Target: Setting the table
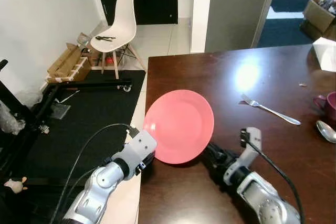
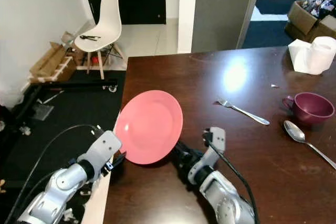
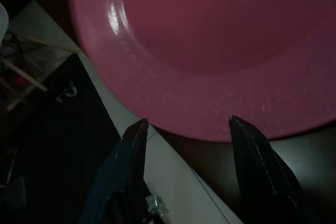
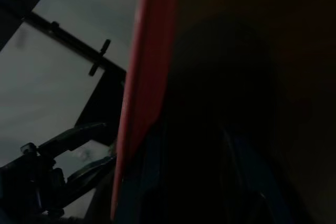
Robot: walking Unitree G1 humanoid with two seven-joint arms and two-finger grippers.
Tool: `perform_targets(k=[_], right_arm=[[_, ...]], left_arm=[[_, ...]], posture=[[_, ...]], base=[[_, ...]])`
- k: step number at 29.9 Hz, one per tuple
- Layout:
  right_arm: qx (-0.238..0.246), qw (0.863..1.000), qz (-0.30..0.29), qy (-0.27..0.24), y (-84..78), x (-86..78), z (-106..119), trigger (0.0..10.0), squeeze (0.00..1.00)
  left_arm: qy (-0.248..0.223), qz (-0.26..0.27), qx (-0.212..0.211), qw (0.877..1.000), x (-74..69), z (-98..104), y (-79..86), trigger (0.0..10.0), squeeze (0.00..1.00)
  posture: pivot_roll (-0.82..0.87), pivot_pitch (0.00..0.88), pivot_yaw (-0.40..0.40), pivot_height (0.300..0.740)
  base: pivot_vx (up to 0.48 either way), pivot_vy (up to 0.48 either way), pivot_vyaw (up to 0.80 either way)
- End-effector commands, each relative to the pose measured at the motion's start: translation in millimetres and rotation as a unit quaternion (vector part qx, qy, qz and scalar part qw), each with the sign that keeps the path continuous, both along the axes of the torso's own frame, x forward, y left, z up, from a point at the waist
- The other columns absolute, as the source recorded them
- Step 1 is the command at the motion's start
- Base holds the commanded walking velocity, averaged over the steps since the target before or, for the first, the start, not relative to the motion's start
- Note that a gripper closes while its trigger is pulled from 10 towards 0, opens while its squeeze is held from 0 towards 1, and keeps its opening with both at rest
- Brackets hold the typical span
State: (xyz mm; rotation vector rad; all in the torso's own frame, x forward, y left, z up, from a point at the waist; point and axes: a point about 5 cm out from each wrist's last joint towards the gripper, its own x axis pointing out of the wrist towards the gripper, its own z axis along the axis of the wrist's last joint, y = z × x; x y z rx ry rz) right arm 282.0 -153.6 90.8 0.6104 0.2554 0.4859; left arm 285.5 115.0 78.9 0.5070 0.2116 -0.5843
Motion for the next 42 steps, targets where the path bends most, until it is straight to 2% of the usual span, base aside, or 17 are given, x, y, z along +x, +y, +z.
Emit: perform_targets(k=[1, 2, 8, 12, 15, 16, 20, 21, 23, 25, 30, 33, 35, 36, 39, 41, 42], right_arm=[[0.007, 1.0, 0.027, 0.004, 8.6, 0.5, -3.3, 10.0, 0.0], [0.004, 0.999, 0.042, -0.004, 13.8, 6.2, -2.0, 10.0, 0.0], [-0.002, 0.998, 0.057, -0.008, 18.3, 16.4, -1.4, 10.0, 0.0], [-0.038, 0.999, 0.02, -0.015, 6.9, 20.2, 1.8, 10.0, 0.0], [-0.068, 0.997, -0.022, -0.014, -6.8, 20.5, -0.5, 10.0, 0.0], [-0.082, 0.995, -0.06, -0.013, -20.5, 18.5, -1.3, 10.0, 0.0], [-0.123, 0.981, -0.15, -0.017, -55.2, 9.2, -2.0, 10.0, 0.0], [-0.123, 0.981, -0.15, -0.017, -55.2, 9.2, -2.0, 10.0, 0.0], [-0.134, 0.969, -0.203, -0.039, -77.1, -2.8, 5.9, 10.0, 0.0], [-0.129, 0.966, -0.215, -0.059, -82.5, -7.6, 13.5, 10.0, 0.0], [-0.099, 0.97, -0.201, -0.092, -80.2, -11.4, 26.0, 10.0, 0.0], [-0.068, 0.978, -0.154, -0.122, -66.7, -12.1, 39.5, 10.0, 0.0], [-0.057, 0.982, -0.117, -0.14, -54.4, -11.3, 47.7, 10.0, 0.0], [-0.057, 0.982, -0.117, -0.14, -54.4, -11.3, 47.7, 10.0, 0.0], [-0.046, 0.982, -0.096, -0.159, -43.6, -10.5, 56.5, 10.0, 0.0], [-0.046, 0.982, -0.096, -0.159, -43.6, -10.5, 56.5, 10.0, 0.0], [-0.044, 0.981, -0.093, -0.164, -41.0, -10.3, 59.4, 10.0, 0.0]], left_arm=[[0.087, 0.0, 0.037, 0.996, -18.2, -34.3, 6.9, 10.0, 0.0], [0.09, -0.002, 0.035, 0.995, -21.6, -34.0, 5.9, 10.0, 0.0], [0.094, -0.013, 0.033, 0.995, -27.1, -34.0, 2.7, 10.0, 0.0], [0.095, -0.015, 0.032, 0.995, -28.6, -34.0, 0.2, 10.0, 0.0], [0.096, -0.015, 0.031, 0.995, -28.7, -34.0, -0.7, 10.0, 0.0], [0.097, -0.015, 0.031, 0.995, -29.0, -34.0, -1.1, 10.0, 0.0], [0.105, -0.025, 0.032, 0.994, -30.7, -34.2, -3.0, 10.0, 0.0], [0.105, -0.025, 0.032, 0.994, -30.7, -34.2, -3.0, 10.0, 0.0], [0.107, -0.034, 0.033, 0.993, -31.1, -34.5, -5.0, 10.0, 0.0], [0.108, -0.04, 0.034, 0.993, -31.1, -34.5, -6.1, 10.0, 0.0], [0.11, -0.045, 0.034, 0.992, -31.1, -34.6, -7.1, 10.0, 0.0], [0.107, -0.043, 0.033, 0.993, -29.2, -33.7, -6.8, 10.0, 0.0], [0.084, -0.02, 0.022, 0.996, -19.1, -25.9, -4.2, 10.0, 0.0], [0.084, -0.02, 0.022, 0.996, -19.1, -25.9, -4.2, 10.0, 0.0], [0.001, 0.046, -0.039, 0.998, 6.7, 6.2, 2.1, 10.0, 0.0], [0.001, 0.046, -0.039, 0.998, 6.7, 6.2, 2.1, 10.0, 0.0], [-0.025, 0.067, -0.054, 0.996, 14.4, 17.9, 5.9, 10.0, 0.0]], posture=[[-0.13, 0.016, 0.121, 0.74], [-0.13, 0.014, 0.119, 0.74], [-0.12, 0.003, 0.108, 0.74], [-0.12, 0.0, 0.099, 0.74], [-0.12, 0.001, 0.1, 0.74], [-0.13, 0.005, 0.104, 0.74], [-0.15, 0.012, 0.116, 0.74], [-0.15, 0.012, 0.116, 0.74], [-0.17, 0.016, 0.125, 0.74], [-0.17, 0.015, 0.129, 0.74], [-0.18, 0.015, 0.133, 0.74], [-0.18, 0.01, 0.135, 0.74], [-0.17, 0.007, 0.136, 0.74], [-0.17, 0.007, 0.136, 0.74], [-0.17, 0.005, 0.142, 0.74], [-0.17, 0.005, 0.142, 0.74], [-0.17, 0.004, 0.144, 0.74]], base=[[0.0, 0.0, 0.0], [0.0, 0.0, 0.0], [0.0, 0.0, 0.0], [0.0, 0.0, 0.0], [0.0, 0.0, 0.0], [0.0, 0.0, 0.0], [0.0, 0.0, 0.0], [0.0, 0.0, 0.0], [0.0, 0.0, 0.0], [0.0, 0.0, 0.0], [0.0, 0.0, 0.0], [0.0, 0.0, 0.0], [0.0, 0.0, 0.0], [0.0, 0.0, 0.0], [0.0, 0.0, 0.0], [0.0, 0.0, 0.0], [0.0, 0.0, 0.0]])
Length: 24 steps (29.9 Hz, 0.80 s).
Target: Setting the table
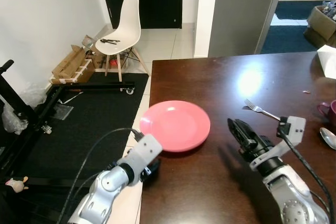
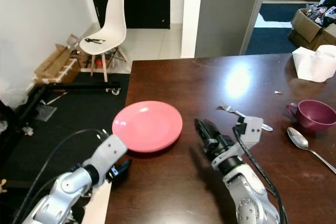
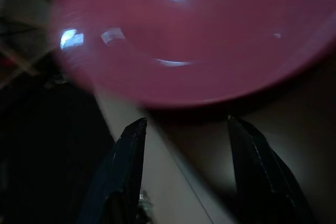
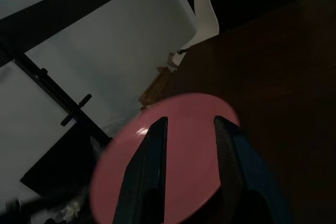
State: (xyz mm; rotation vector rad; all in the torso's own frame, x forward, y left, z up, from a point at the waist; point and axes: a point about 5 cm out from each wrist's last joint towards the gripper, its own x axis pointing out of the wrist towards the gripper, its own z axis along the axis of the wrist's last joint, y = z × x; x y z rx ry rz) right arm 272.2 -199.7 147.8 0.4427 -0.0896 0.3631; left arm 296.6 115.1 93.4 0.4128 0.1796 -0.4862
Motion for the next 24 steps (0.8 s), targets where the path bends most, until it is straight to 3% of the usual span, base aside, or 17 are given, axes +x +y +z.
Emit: perform_targets(k=[1, 2, 4, 13, 19, 20, 22, 24], right_arm=[[0.006, 1.0, 0.012, -0.007, 6.9, -0.2, 4.6, 10.0, 0.0], [0.007, 1.0, 0.013, -0.01, 8.3, -0.7, 6.7, 10.0, 0.0], [0.006, 1.0, 0.012, -0.01, 8.5, -0.7, 6.6, 10.0, 0.0], [0.007, 1.0, 0.009, -0.002, 8.7, -4.1, 4.2, 10.0, 0.0], [0.007, 1.0, 0.009, 0.001, 10.2, -2.4, 3.8, 10.0, 0.0], [0.008, 1.0, 0.014, 0.001, 12.9, -0.1, 4.1, 10.0, 0.0], [0.009, 1.0, 0.02, 0.001, 16.6, 1.9, 4.4, 10.0, 0.0], [0.009, 1.0, 0.023, 0.001, 18.2, 2.5, 4.5, 10.0, 0.0]], left_arm=[[-0.034, 0.042, -0.02, 0.998, 10.6, 14.6, 10.8, 10.0, 0.0], [-0.064, 0.077, -0.034, 0.994, 20.0, 29.0, 18.6, 10.0, 0.0], [-0.076, 0.092, -0.041, 0.992, 24.3, 35.8, 21.9, 10.0, 0.0], [-0.092, 0.108, -0.035, 0.989, 33.7, 41.5, 24.6, 10.0, 0.0], [-0.044, 0.073, -0.049, 0.995, 32.7, 15.4, -4.5, 10.0, 0.0], [-0.016, 0.052, -0.051, 0.997, 33.7, 1.9, -25.0, 10.0, 0.0], [0.004, 0.037, -0.05, 0.998, 34.6, -6.0, -38.3, 10.0, 0.0], [0.011, 0.033, -0.048, 0.998, 34.7, -8.7, -42.1, 10.0, 0.0]], posture=[[-0.18, 0.003, 0.15, 0.74], [-0.18, 0.002, 0.154, 0.74], [-0.18, 0.001, 0.156, 0.74], [-0.19, 0.002, 0.161, 0.74], [-0.19, 0.007, 0.157, 0.74], [-0.19, 0.011, 0.155, 0.74], [-0.19, 0.012, 0.154, 0.74], [-0.19, 0.012, 0.154, 0.74]], base=[[0.0, 0.0, 0.0], [0.0, 0.0, 0.0], [0.0, 0.0, 0.0], [0.0, 0.0, 0.0], [0.0, 0.0, 0.0], [0.0, 0.0, 0.0], [0.0, 0.0, 0.0], [0.0, 0.0, 0.0]])
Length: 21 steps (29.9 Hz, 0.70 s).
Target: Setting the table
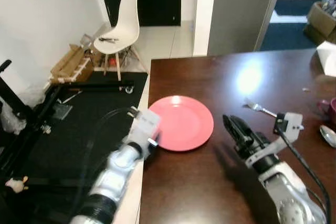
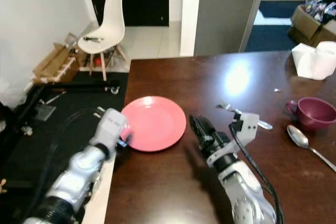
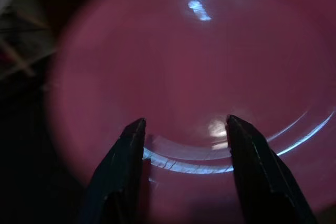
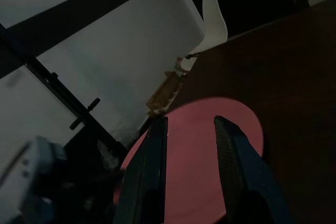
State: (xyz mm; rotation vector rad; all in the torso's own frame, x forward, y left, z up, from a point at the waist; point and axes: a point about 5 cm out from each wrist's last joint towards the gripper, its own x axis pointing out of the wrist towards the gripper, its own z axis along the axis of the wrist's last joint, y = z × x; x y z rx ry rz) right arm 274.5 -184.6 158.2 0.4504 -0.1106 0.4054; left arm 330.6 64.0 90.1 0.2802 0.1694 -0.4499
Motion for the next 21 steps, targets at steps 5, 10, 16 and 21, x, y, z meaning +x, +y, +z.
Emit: perform_targets(k=[5, 10, 16, 21], right_arm=[[0.005, 1.0, 0.01, 0.014, 5.9, 0.7, -5.4, 10.0, 0.0], [0.007, 1.0, 0.009, 0.016, 5.4, -2.7, -5.6, 10.0, 0.0], [0.006, 1.0, 0.005, 0.023, 3.4, -4.9, -8.8, 10.0, 0.0], [0.004, 1.0, 0.009, 0.028, 3.9, -3.4, -10.8, 10.0, 0.0]], left_arm=[[0.025, 0.005, 0.014, 1.0, 0.8, -12.8, 6.0, 10.0, 0.0], [0.084, -0.029, 0.127, 0.988, -19.3, -48.8, 28.6, 10.0, 0.0], [0.153, -0.069, 0.127, 0.978, -53.5, -73.1, 51.9, 10.0, 0.0], [0.226, -0.066, 0.034, 0.971, -82.1, -79.3, 60.9, 10.0, 0.0]], posture=[[-0.19, 0.014, 0.156, 0.74], [-0.2, 0.02, 0.164, 0.74], [-0.19, 0.025, 0.162, 0.74], [-0.18, 0.028, 0.154, 0.74]], base=[[0.0, 0.0, 0.0], [0.0, 0.0, 0.0], [0.0, 0.0, 0.0], [0.0, 0.0, 0.0]])
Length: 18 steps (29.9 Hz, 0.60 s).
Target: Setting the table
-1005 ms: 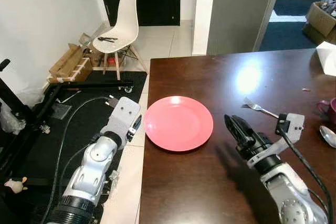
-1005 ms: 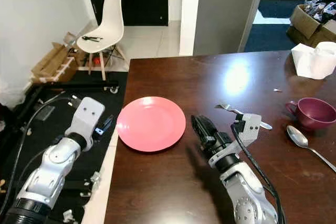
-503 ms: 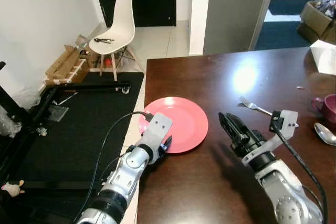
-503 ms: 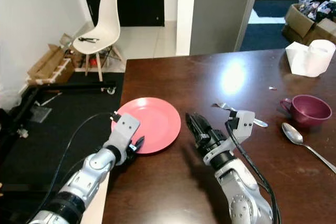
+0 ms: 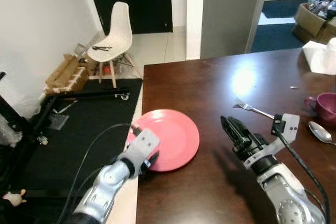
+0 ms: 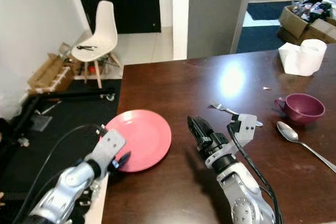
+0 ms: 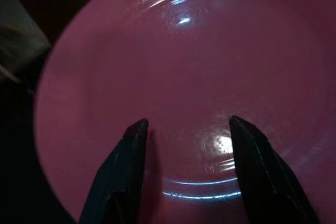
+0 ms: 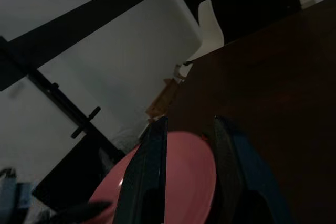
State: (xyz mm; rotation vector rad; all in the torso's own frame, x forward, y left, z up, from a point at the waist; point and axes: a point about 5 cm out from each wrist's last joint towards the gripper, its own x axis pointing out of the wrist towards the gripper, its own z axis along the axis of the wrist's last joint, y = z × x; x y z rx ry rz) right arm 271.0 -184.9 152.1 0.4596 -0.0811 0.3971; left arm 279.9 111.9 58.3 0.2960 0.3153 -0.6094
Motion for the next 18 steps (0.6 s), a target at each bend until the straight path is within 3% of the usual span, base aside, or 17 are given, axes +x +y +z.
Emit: perform_targets(k=[1, 3, 6, 13, 16, 18], right_arm=[[0.003, 1.0, 0.009, 0.012, 4.2, 0.1, -4.7, 10.0, 0.0], [0.002, 1.0, 0.013, 0.015, 5.1, 1.0, -6.0, 10.0, 0.0], [-0.001, 1.0, 0.02, 0.019, 7.2, 4.0, -6.4, 10.0, 0.0], [-0.004, 1.0, 0.021, 0.017, 6.1, 6.3, -5.1, 10.0, 0.0], [-0.008, 1.0, 0.021, 0.017, 5.6, 7.6, -5.1, 10.0, 0.0], [-0.009, 1.0, 0.021, 0.017, 5.7, 8.0, -5.4, 10.0, 0.0]], left_arm=[[0.147, 0.005, 0.025, 0.989, -31.4, -47.5, 13.0, 10.0, 0.0], [0.19, 0.002, -0.018, 0.982, -40.9, -50.6, 11.0, 10.0, 0.0], [0.199, -0.073, -0.049, 0.976, -45.7, -42.8, -9.8, 10.0, 0.0], [0.2, -0.15, -0.083, 0.965, -44.8, -27.4, -33.6, 10.0, 0.0], [0.199, -0.213, -0.103, 0.951, -41.5, -14.2, -60.3, 10.0, 0.0], [0.19, -0.218, -0.102, 0.952, -35.2, -11.6, -69.5, 10.0, 0.0]], posture=[[-0.18, 0.028, 0.154, 0.74], [-0.17, 0.027, 0.147, 0.74], [-0.17, 0.023, 0.136, 0.74], [-0.18, 0.008, 0.133, 0.74], [-0.19, 0.0, 0.137, 0.74], [-0.2, 0.0, 0.14, 0.74]], base=[[0.0, 0.0, 0.0], [0.0, 0.0, 0.0], [0.0, 0.0, 0.0], [0.0, 0.0, 0.0], [0.0, 0.0, 0.0], [0.0, 0.0, 0.0]])
